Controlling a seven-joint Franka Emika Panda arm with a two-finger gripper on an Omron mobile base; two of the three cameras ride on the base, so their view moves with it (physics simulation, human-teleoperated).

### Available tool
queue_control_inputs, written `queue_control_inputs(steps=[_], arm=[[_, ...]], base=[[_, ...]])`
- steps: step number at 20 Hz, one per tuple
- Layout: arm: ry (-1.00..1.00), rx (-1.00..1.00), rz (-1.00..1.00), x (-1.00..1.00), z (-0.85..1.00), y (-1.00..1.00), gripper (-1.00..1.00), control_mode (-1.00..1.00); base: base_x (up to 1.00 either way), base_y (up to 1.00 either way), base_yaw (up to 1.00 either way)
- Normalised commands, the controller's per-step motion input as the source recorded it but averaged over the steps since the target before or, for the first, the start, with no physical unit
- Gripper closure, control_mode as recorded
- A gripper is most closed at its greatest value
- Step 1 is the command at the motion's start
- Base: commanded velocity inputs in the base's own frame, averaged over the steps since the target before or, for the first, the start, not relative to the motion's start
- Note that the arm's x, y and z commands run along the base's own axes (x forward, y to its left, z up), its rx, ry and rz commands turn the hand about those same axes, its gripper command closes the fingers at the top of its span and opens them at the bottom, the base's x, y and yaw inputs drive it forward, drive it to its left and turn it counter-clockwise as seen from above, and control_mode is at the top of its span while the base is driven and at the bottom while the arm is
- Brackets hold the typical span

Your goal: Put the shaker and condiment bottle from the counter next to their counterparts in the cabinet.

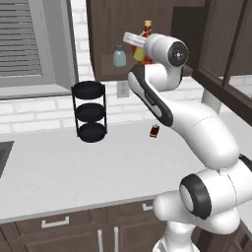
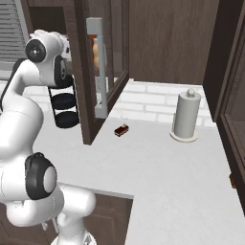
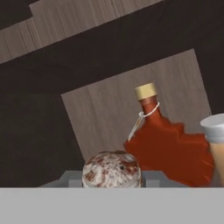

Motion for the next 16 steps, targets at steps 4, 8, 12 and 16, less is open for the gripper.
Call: queue_control_inputs(steps=[4, 8, 12, 16], arm=[[0.06, -0.03, 0.00, 0.22, -0.07, 0.00, 1.00, -1.00], [0.02, -0.05, 0.00, 0.23, -0.22, 0.00, 1.00, -1.00], [0.00, -0.05, 0.00, 0.15, -0.24, 0.00, 1.00, -1.00], [0.00, -0.04, 0.00, 0.13, -0.19, 0.00, 1.00, -1.00]], base=[[0.00, 0.00, 0.00], [0.00, 0.00, 0.00], [0.00, 0.00, 0.00], [0.00, 0.00, 0.00]])
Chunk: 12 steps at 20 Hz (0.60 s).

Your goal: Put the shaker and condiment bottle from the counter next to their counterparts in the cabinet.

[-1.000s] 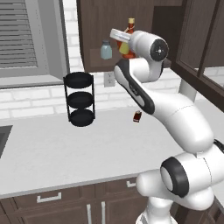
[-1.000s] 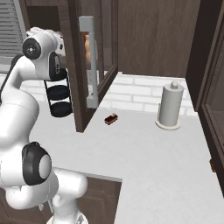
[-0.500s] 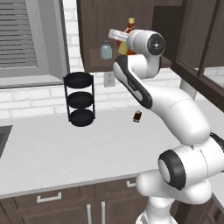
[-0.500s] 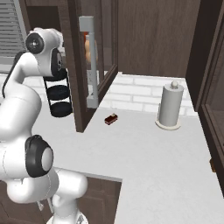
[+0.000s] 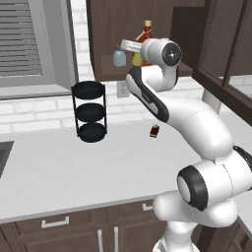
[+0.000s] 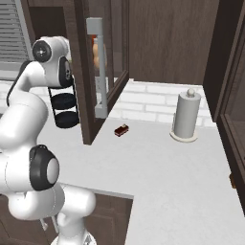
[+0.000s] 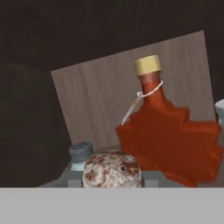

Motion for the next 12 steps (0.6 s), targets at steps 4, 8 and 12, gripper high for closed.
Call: queue_control_inputs(steps=[4, 8, 12], arm=[[0.00, -0.04, 0.00, 0.13, -0.07, 0.00, 1.00, -1.00], [0.02, -0.03, 0.01, 0.13, -0.01, 0.00, 1.00, -1.00], [0.04, -0.07, 0.04, 0.13, -0.16, 0.06, 1.00, -1.00]], base=[[0.00, 0.00, 0.00], [0.00, 0.00, 0.00], [0.00, 0.00, 0.00]])
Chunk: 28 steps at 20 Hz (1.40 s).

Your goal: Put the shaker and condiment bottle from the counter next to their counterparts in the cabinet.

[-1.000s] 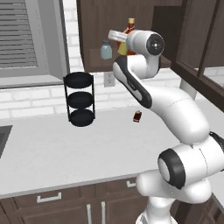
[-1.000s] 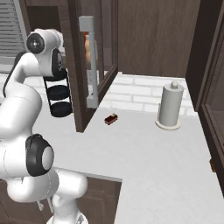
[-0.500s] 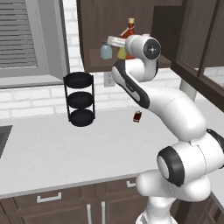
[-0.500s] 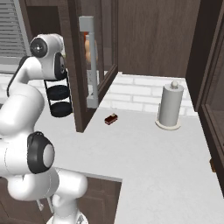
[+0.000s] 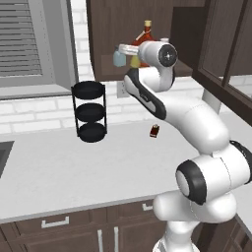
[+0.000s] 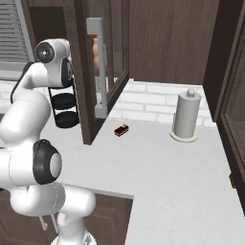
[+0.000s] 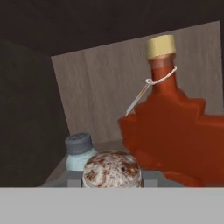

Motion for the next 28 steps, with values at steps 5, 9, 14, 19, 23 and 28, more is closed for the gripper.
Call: queue_control_inputs(steps=[5, 9, 14, 19, 23, 28], arm=[[0.07, -0.11, 0.05, 0.19, -0.18, 0.14, 1.00, -1.00], [0.02, -0.09, 0.04, 0.19, -0.12, 0.08, 1.00, -1.00], [0.01, -0.03, 0.04, 0.19, 0.00, 0.00, 1.00, -1.00], [0.01, -0.01, 0.04, 0.15, -0.01, 0.00, 1.00, -1.00], [0.02, -0.02, 0.04, 0.00, -0.19, 0.01, -1.00, -1.00], [0.01, -0.02, 0.03, 0.00, -0.19, 0.00, -1.00, -1.00]], base=[[0.00, 0.00, 0.00], [0.00, 0.00, 0.00], [0.00, 0.00, 0.00], [0.00, 0.00, 0.00], [0.00, 0.00, 0.00], [0.00, 0.00, 0.00]])
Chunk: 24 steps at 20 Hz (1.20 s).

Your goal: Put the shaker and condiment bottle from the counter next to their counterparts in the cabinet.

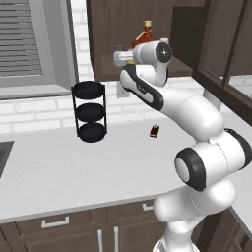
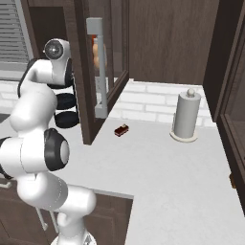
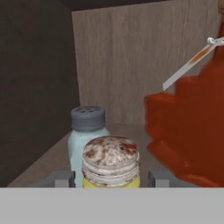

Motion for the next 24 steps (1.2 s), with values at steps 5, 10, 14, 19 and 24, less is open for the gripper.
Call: queue_control_inputs(steps=[5, 10, 14, 19, 24], arm=[[0.01, -0.01, 0.02, 0.00, -0.08, 0.00, -1.00, -1.00], [0.01, 0.00, 0.02, -0.08, -0.01, 0.00, -1.00, -1.00], [0.00, 0.00, 0.00, -0.32, 0.02, 0.00, -1.00, -1.00], [0.00, 0.00, 0.00, -0.53, 0.01, 0.00, -1.00, -1.00], [0.00, 0.00, 0.00, -0.51, 0.06, 0.00, -1.00, -1.00]], base=[[0.00, 0.00, 0.00], [0.00, 0.00, 0.00], [0.00, 0.00, 0.00], [0.00, 0.00, 0.00], [0.00, 0.00, 0.00]])
